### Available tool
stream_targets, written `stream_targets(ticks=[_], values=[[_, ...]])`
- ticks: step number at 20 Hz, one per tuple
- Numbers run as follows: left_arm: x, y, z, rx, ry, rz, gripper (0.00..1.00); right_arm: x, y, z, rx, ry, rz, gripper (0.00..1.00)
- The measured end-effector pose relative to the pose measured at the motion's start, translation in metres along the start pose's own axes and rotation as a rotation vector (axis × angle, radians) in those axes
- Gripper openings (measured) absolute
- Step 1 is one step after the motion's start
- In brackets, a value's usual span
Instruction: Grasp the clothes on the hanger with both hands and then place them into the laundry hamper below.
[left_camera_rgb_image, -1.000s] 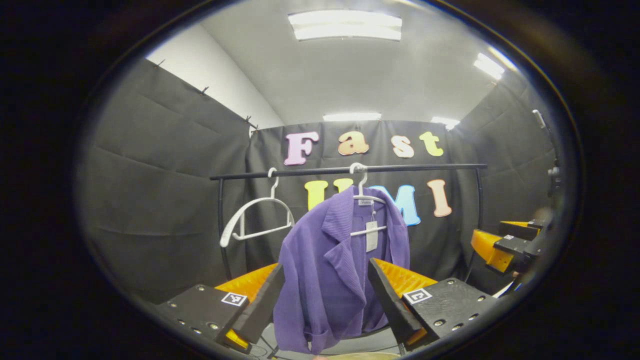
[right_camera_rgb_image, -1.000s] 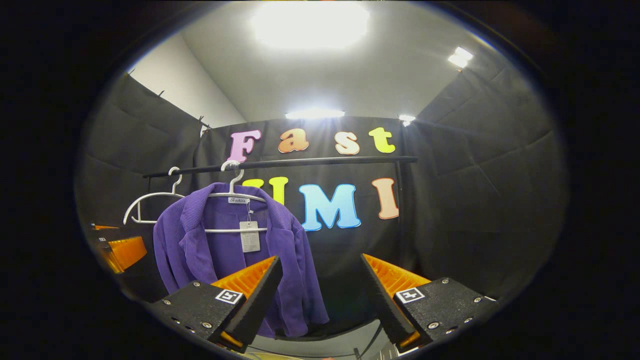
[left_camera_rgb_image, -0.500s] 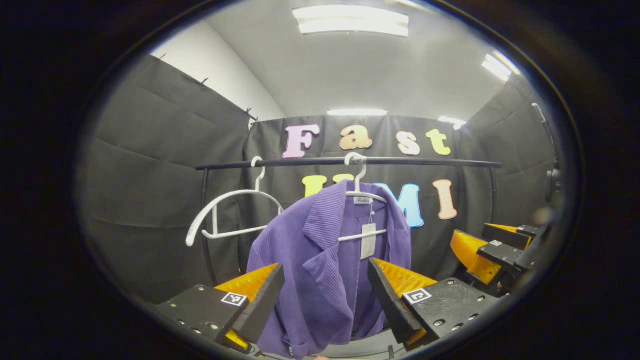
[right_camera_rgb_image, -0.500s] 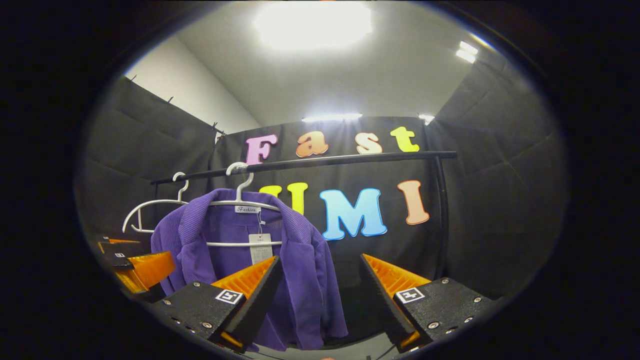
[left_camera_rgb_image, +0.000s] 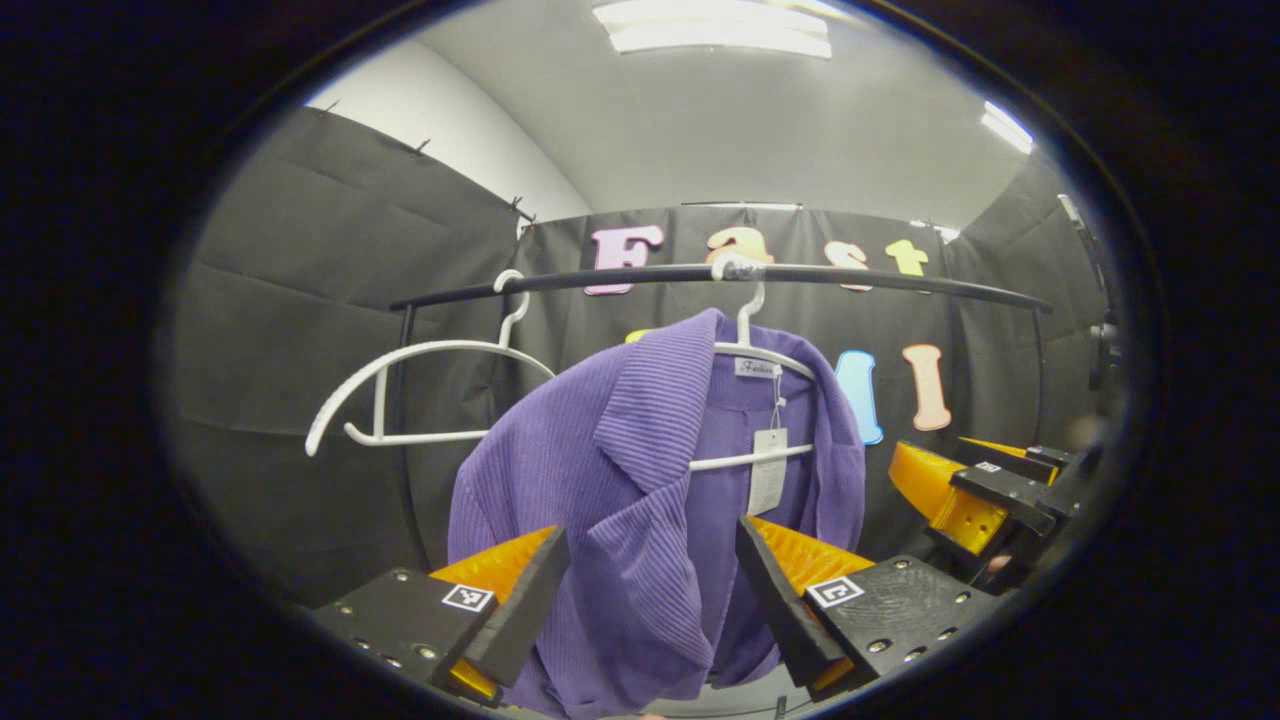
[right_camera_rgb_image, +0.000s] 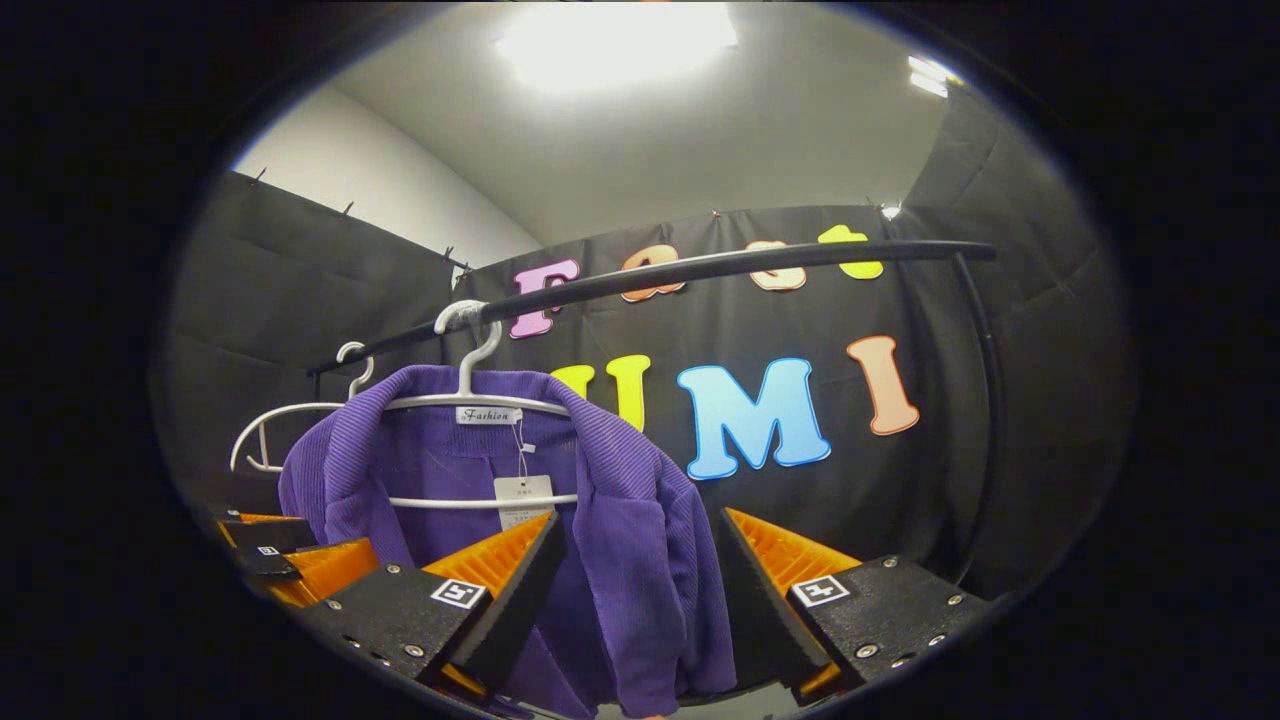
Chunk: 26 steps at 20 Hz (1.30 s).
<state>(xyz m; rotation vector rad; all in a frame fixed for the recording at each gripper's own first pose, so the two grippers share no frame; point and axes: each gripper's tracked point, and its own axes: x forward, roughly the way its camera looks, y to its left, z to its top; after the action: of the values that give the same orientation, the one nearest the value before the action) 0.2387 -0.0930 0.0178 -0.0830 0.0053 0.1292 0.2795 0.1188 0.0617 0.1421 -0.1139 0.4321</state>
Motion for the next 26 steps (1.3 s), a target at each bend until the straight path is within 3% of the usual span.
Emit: stream_targets(ticks=[4,10,16,17,18,19,20,21,22,24,25,26], values=[[0.018,0.007,-0.01,0.007,0.008,0.044,0.97,0.027,0.0,-0.022,0.042,0.045,0.026,0.94],[0.04,0.011,-0.015,0.052,-0.005,0.09,1.0,0.056,0.003,-0.058,0.062,0.114,0.047,0.94],[0.044,0.016,-0.019,0.125,-0.006,0.129,0.97,0.07,0.007,-0.071,0.089,0.123,0.029,0.94],[0.045,0.02,-0.019,0.137,-0.002,0.149,1.0,0.072,0.008,-0.072,0.107,0.123,0.027,0.94],[0.045,0.02,-0.02,0.138,0.002,0.15,0.87,0.074,0.011,-0.072,0.121,0.122,0.035,0.92],[0.043,0.02,-0.02,0.138,0.004,0.154,0.87,0.075,0.013,-0.072,0.127,0.123,0.04,0.82],[0.042,0.02,-0.02,0.138,0.003,0.155,0.87,0.077,0.012,-0.074,0.128,0.129,0.037,0.8],[0.042,0.02,-0.021,0.139,0.004,0.155,0.87,0.078,0.01,-0.075,0.127,0.132,0.03,0.67],[0.044,0.02,-0.021,0.142,0.001,0.154,0.87,0.082,0.009,-0.074,0.131,0.129,0.025,0.64],[0.048,0.027,-0.021,0.154,0.001,0.183,0.66,0.086,0.008,-0.073,0.143,0.13,0.018,0.43],[0.049,0.026,-0.023,0.157,0.008,0.176,0.56,0.086,0.003,-0.068,0.136,0.111,-0.004,0.26],[0.049,0.024,-0.023,0.159,0.013,0.165,0.46,0.086,-0.004,-0.061,0.125,0.077,-0.028,0.18]])
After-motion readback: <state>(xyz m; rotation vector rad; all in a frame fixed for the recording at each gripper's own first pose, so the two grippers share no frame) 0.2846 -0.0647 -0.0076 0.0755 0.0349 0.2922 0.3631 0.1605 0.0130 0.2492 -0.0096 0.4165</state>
